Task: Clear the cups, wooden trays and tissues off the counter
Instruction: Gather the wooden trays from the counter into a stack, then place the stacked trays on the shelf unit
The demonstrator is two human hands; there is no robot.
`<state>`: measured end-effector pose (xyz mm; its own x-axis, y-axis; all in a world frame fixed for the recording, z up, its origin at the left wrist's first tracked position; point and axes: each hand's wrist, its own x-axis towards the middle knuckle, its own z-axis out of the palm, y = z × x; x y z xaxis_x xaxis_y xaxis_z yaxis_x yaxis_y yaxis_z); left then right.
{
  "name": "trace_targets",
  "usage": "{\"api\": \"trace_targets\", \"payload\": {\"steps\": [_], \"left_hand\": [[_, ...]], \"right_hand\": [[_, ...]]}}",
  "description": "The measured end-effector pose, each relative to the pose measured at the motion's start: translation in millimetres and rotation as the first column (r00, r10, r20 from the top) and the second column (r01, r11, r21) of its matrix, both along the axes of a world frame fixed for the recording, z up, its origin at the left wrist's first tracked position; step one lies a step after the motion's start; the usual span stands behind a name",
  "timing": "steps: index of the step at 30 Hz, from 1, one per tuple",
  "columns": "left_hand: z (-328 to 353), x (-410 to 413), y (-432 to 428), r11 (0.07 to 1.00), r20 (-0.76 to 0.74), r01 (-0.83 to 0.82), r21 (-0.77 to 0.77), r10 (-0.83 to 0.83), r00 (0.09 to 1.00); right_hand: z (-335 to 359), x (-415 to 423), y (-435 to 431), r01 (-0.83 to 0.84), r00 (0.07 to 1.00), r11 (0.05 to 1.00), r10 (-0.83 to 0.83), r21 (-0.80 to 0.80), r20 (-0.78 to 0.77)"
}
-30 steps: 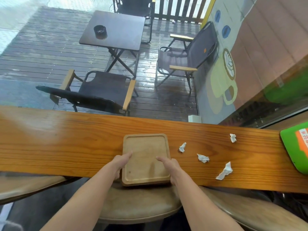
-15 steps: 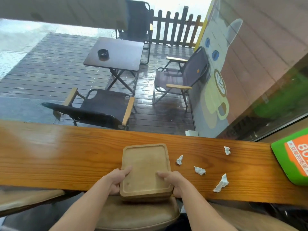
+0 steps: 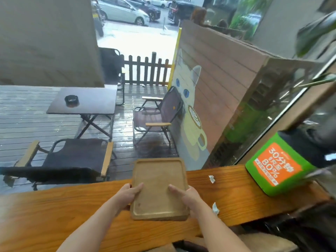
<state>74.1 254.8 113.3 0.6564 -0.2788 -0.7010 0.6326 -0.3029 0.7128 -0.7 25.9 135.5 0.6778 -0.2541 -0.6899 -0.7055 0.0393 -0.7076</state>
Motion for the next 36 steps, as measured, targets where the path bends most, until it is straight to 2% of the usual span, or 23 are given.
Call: {"api": "trace_targets", "payload": {"steps": [3, 5, 8, 15, 20, 23, 25, 27, 33, 36], "left_hand": [[8.0, 3.7, -53.5, 0.999, 0.086, 0.02, 0.029, -0.022, 0.996], [11.5, 0.5, -89.1, 0.985, 0.223, 0.05, 0.164, -0.087, 0.971], [20.9, -11.3, -135.1, 0.93, 0.363, 0.134, 0.342, -0.262, 0.894], [58.1, -62.3, -258.5, 0.84, 0.501, 0.243, 0.485, -0.495, 0.71], [80.3, -133.5, -366.8, 0.748, 0.466, 0.372, 0.549, -0.644, 0.607], [82.3, -181.7, -428.9, 0.79, 0.437, 0.446, 0.421, -0.607, 0.663], [86.4, -215.0, -467.6, 0.773, 0.345, 0.493, 0.398, -0.625, 0.701], [94.0, -247.7, -502.9, 0.741, 0.28, 0.533, 0.409, -0.658, 0.699], [102.8, -323.7, -596.2, 0.581, 0.253, 0.632, 0.514, -0.806, 0.535], [101.5, -351.4, -632.7, 0.442, 0.229, 0.684, 0.58, -0.895, 0.384]], "right_hand": [[15.9, -16.9, -28.7, 0.142, 0.989, 0.989, -0.141, -0.03, 0.032], [24.3, -33.3, -49.1, 0.235, 0.97, 0.972, -0.233, -0.024, 0.065], [32.6, -63.4, -83.6, 0.343, 0.934, 0.939, -0.338, -0.031, 0.116], [58.2, -153.1, -176.4, 0.463, 0.877, 0.879, -0.436, -0.113, 0.201], [83.1, -243.5, -255.6, 0.551, 0.82, 0.829, -0.516, -0.099, 0.248], [92.7, -300.4, -300.6, 0.595, 0.789, 0.796, -0.554, -0.109, 0.264], [96.0, -338.0, -328.2, 0.625, 0.77, 0.771, -0.584, -0.121, 0.257], [96.3, -374.5, -351.9, 0.654, 0.751, 0.746, -0.619, -0.127, 0.231], [87.9, -460.6, -402.5, 0.784, 0.612, 0.619, -0.763, -0.039, 0.207], [79.7, -490.6, -421.8, 0.831, 0.545, 0.556, -0.812, -0.006, 0.207]]}}
